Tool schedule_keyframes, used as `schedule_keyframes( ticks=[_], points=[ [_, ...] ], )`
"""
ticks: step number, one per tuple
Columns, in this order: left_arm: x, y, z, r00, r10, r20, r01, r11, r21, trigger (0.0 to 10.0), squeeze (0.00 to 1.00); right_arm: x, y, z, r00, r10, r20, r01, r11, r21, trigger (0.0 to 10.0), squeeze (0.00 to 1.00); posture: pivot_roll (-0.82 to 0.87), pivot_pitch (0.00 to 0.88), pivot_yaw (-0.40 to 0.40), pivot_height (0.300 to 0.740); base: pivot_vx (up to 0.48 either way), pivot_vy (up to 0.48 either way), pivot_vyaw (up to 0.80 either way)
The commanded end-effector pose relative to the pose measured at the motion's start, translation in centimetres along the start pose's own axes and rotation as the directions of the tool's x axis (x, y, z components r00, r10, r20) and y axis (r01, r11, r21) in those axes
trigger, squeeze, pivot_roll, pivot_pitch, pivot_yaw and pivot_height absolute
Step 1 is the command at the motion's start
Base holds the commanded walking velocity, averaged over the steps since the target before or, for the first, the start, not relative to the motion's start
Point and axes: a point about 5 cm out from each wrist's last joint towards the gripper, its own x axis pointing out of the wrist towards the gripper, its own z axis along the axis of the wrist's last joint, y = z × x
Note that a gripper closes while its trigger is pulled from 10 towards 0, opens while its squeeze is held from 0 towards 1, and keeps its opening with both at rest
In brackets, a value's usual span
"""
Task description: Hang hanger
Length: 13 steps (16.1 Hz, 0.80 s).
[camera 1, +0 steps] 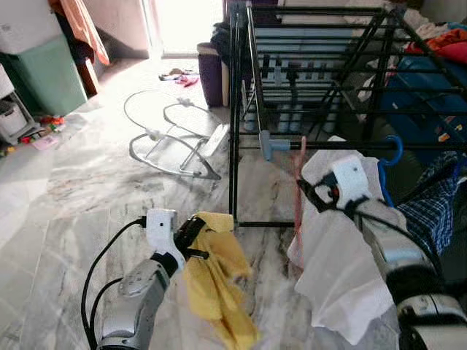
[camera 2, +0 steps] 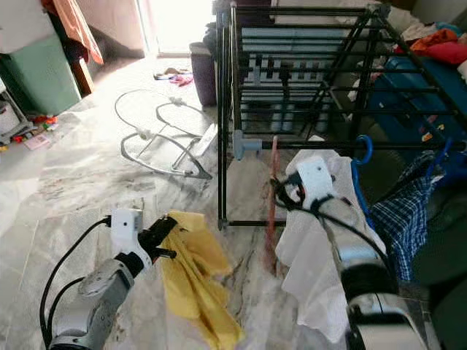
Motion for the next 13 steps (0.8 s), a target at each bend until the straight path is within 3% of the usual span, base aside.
schedule_keyframes(
  ticks=[1, 10, 13],
  points=[
    [0.1, -0.2, 1.0, 0.999, -0.021, 0.029, 0.02, 0.999, 0.03, 10.0, 0.0, 0.7, 0.2, 0.5, 1.0, -0.001, -0.004, 0.001, 0.999, 0.038, 10.0, 0.0, -0.11, 0.047, -0.009, 0.74, 0.0, 0.0, 0.0],
    [0.0, -0.5, 0.5, 1.0, -0.021, 0.01, 0.021, 0.999, 0.026, 10.0, 0.0, 2.5, 4.1, 0.6, 1.0, 0.024, -0.012, -0.022, 0.991, 0.135, 10.0, 0.0, -0.1, 0.039, -0.008, 0.74, 0.0, 0.0, 0.0],
    [0.0, -0.6, 0.5, 1.0, -0.022, 0.006, 0.022, 0.999, 0.027, 10.0, 0.0, 2.3, 4.2, -0.3, 0.999, 0.013, -0.037, -0.008, 0.992, 0.125, 10.0, 0.0, -0.1, 0.04, -0.005, 0.74, 0.0, 0.0, 0.0]
  ],
)
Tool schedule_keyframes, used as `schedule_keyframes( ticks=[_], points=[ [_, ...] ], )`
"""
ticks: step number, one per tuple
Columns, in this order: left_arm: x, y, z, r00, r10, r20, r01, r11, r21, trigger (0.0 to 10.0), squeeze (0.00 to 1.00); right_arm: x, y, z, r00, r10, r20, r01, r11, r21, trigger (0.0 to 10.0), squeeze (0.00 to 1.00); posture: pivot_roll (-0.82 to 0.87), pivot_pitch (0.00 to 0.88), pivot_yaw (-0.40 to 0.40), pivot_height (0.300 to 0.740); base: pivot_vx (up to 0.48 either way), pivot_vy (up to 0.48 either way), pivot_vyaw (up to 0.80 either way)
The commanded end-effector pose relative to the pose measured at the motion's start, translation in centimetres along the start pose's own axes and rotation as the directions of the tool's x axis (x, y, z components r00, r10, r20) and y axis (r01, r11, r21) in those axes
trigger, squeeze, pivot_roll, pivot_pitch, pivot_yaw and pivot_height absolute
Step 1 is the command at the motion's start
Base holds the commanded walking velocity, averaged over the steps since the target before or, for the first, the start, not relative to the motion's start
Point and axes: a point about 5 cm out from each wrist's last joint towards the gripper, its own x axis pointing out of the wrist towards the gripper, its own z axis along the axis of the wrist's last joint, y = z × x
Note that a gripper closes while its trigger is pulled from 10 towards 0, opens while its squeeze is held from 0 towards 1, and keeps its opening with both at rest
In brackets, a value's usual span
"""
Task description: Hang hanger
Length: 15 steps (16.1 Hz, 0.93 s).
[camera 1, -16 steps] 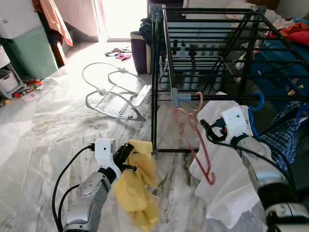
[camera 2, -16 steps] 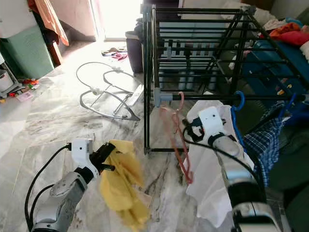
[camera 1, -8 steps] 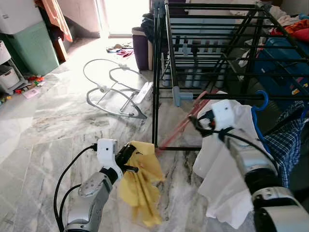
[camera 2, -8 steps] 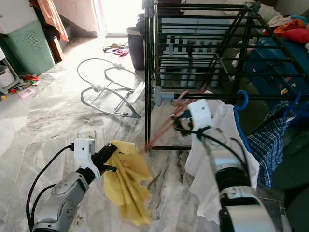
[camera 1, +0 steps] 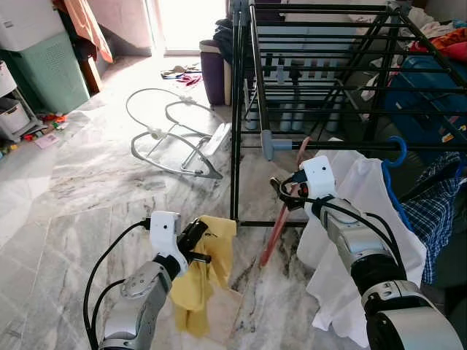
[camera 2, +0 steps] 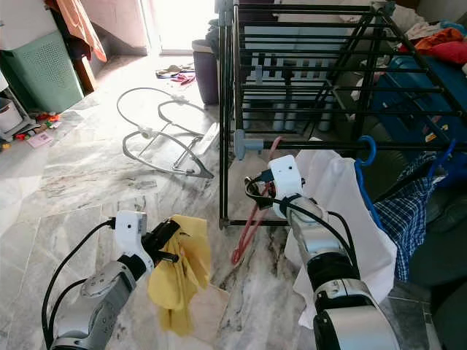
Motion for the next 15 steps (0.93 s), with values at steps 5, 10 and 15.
schedule_keyframes(
  ticks=[5, 10, 15],
  points=[
    [0.2, -0.5, 0.8, 0.999, -0.024, 0.021, 0.024, 0.999, 0.024, 10.0, 0.0, -0.4, -1.0, -1.8, 0.994, -0.062, -0.086, 0.063, 0.998, 0.004, 10.0, 0.0, -0.11, 0.046, 0.002, 0.74, 0.0, 0.0, 0.0],
    [0.2, -0.5, 0.9, 1.0, -0.026, 0.013, 0.025, 0.999, 0.026, 10.0, 0.0, -0.4, -1.5, -1.7, 0.992, -0.086, -0.097, 0.087, 0.996, 0.002, 10.0, 0.0, -0.11, 0.05, 0.007, 0.74, 0.0, 0.0, 0.0],
    [0.3, -0.6, 0.8, 0.999, -0.035, 0.004, 0.035, 0.999, 0.024, 10.0, 0.0, -0.3, -1.9, -1.9, 0.985, -0.119, -0.125, 0.114, 0.992, -0.046, 10.0, 0.0, -0.1, 0.048, 0.01, 0.74, 0.0, 0.0, 0.0]
  ],
)
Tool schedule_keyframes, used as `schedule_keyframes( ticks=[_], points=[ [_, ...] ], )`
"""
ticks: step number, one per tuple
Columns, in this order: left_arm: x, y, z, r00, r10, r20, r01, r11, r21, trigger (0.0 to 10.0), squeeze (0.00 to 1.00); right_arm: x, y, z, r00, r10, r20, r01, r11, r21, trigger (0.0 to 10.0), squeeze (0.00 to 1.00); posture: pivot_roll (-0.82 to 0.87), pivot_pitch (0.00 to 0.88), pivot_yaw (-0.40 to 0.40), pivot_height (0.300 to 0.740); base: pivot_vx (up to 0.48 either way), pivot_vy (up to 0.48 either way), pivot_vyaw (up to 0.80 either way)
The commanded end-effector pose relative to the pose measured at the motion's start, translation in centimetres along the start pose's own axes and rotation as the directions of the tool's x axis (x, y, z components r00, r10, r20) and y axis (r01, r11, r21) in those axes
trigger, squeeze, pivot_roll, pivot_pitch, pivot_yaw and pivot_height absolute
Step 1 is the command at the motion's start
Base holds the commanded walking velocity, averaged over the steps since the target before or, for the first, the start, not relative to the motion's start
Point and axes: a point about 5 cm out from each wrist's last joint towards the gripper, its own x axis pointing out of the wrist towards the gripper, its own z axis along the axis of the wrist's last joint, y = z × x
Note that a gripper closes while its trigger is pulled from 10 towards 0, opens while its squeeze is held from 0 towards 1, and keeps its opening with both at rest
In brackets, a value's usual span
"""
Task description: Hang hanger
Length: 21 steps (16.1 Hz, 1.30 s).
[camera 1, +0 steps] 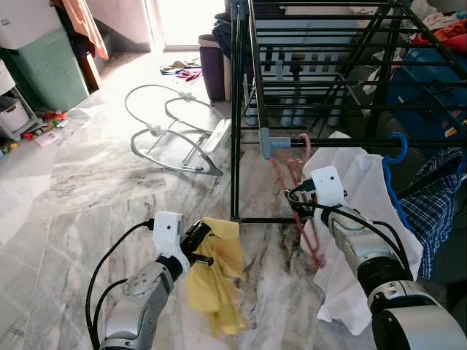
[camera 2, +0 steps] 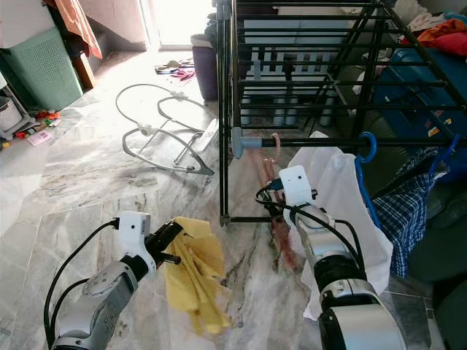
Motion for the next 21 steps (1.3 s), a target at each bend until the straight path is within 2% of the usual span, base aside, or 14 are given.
schedule_keyframes(
  ticks=[1, 6, 7, 12, 17, 21],
  points=[
    [0.1, -0.3, 1.0, 0.999, -0.021, 0.029, 0.02, 1.0, 0.021, 10.0, 0.0, 0.1, -0.4, 0.6, 1.0, -0.018, 0.01, 0.019, 1.0, -0.016, 10.0, 0.0, -0.1, 0.048, 0.011, 0.74, 0.0, 0.0, 0.0],
    [0.2, -0.2, 0.9, 1.0, -0.023, 0.019, 0.022, 0.999, 0.028, 10.0, 0.0, 0.3, 0.1, 1.1, 0.999, 0.017, 0.037, -0.016, 1.0, -0.019, 10.0, 0.0, -0.1, 0.044, 0.015, 0.74, 0.0, 0.0, 0.0],
    [0.2, -0.2, 0.9, 1.0, -0.024, 0.016, 0.024, 0.999, 0.03, 10.0, 0.0, 0.3, 0.0, 1.4, 0.999, 0.014, 0.048, -0.013, 1.0, -0.016, 0.0, 0.0, -0.1, 0.043, 0.014, 0.74, 0.0, 0.0, 0.0],
    [0.2, -0.3, 0.8, 1.0, -0.025, 0.008, 0.025, 0.999, 0.028, 10.0, 0.0, 0.6, 0.3, 2.0, 0.998, 0.021, 0.057, -0.02, 1.0, -0.012, 0.0, 0.0, -0.1, 0.035, 0.013, 0.74, 0.0, 0.0, 0.0],
    [0.4, -0.5, 0.7, 1.0, -0.027, 0.003, 0.026, 0.999, 0.029, 10.0, 0.0, 0.6, 0.7, 1.5, 0.998, 0.036, 0.049, -0.035, 0.999, -0.007, 0.0, 0.0, -0.1, 0.027, 0.012, 0.74, 0.0, 0.0, 0.0],
    [0.5, -0.6, 0.7, 1.0, -0.029, -0.002, 0.029, 0.999, 0.032, 10.0, 0.0, 0.5, 0.5, 1.8, 0.998, 0.026, 0.062, -0.025, 0.999, -0.021, 0.0, 0.0, -0.1, 0.023, 0.01, 0.74, 0.0, 0.0, 0.0]
  ],
)
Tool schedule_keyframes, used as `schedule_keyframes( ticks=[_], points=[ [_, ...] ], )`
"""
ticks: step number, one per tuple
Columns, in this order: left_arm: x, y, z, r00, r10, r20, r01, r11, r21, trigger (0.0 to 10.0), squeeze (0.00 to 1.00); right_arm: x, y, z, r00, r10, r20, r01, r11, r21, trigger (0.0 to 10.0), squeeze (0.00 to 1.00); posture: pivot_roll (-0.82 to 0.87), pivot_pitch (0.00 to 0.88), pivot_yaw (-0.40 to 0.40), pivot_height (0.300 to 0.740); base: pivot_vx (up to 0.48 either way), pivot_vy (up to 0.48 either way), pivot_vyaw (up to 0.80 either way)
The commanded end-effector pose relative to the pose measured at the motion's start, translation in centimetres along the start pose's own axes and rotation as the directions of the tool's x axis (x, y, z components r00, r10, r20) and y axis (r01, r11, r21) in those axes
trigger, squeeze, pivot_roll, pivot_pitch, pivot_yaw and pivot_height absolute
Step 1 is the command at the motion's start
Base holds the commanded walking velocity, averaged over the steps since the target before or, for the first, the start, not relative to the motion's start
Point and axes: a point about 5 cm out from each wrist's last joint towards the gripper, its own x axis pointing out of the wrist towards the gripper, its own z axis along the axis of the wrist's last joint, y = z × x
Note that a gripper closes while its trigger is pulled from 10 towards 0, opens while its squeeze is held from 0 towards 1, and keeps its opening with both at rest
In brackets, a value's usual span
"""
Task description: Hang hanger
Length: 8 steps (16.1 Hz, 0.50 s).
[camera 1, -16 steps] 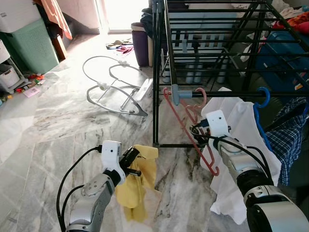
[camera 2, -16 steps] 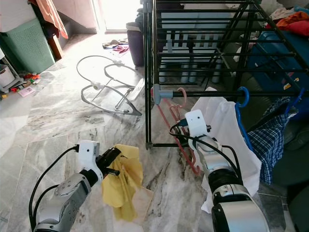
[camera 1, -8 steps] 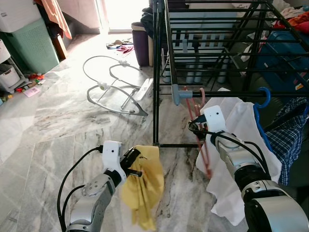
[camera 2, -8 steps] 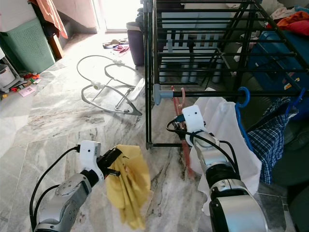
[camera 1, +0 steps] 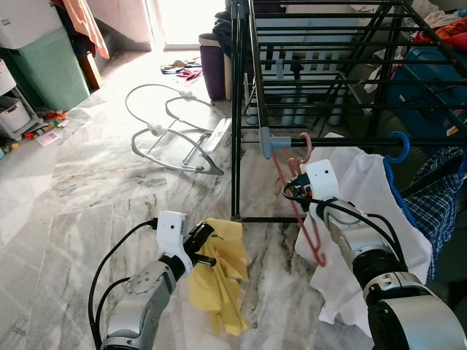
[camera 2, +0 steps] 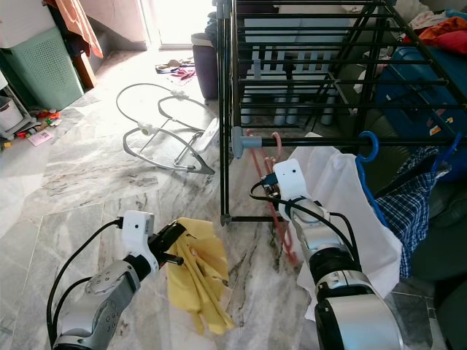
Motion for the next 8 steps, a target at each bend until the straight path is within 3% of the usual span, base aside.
schedule_keyframes(
  ticks=[1, 4, 7, 8],
  points=[
    [0.22, -0.18, 0.66, 1.0, -0.011, 0.017, 0.011, 1.0, 0.02, 10.0, 0.0, 0.05, -0.13, 0.35, 1.0, -0.005, 0.011, 0.005, 1.0, -0.006, 0.0, 0.0, -0.1, 0.02, 0.01, 0.74, 0.0, 0.0, 0.0],
    [0.3, -0.25, 0.61, 1.0, -0.013, 0.014, 0.013, 1.0, 0.022, 10.0, 0.0, 0.01, -0.25, 0.1, 1.0, -0.008, 0.003, 0.008, 1.0, -0.006, 0.8, 0.0, -0.1, 0.02, 0.011, 0.74, 0.0, 0.0, 0.0],
    [0.31, -0.3, 0.51, 1.0, -0.014, 0.009, 0.014, 1.0, 0.024, 10.0, 0.0, -0.01, -0.43, 0.03, 1.0, -0.009, -0.001, 0.009, 1.0, -0.007, 0.5, 0.0, -0.1, 0.021, 0.011, 0.74, 0.0, 0.0, 0.0],
    [0.34, -0.36, 0.45, 1.0, -0.015, 0.006, 0.015, 1.0, 0.025, 10.0, 0.0, -0.02, -0.56, 0.0, 1.0, -0.008, -0.006, 0.008, 1.0, -0.01, 0.0, 0.0, -0.1, 0.021, 0.008, 0.74, 0.0, 0.0, 0.0]
  ],
)
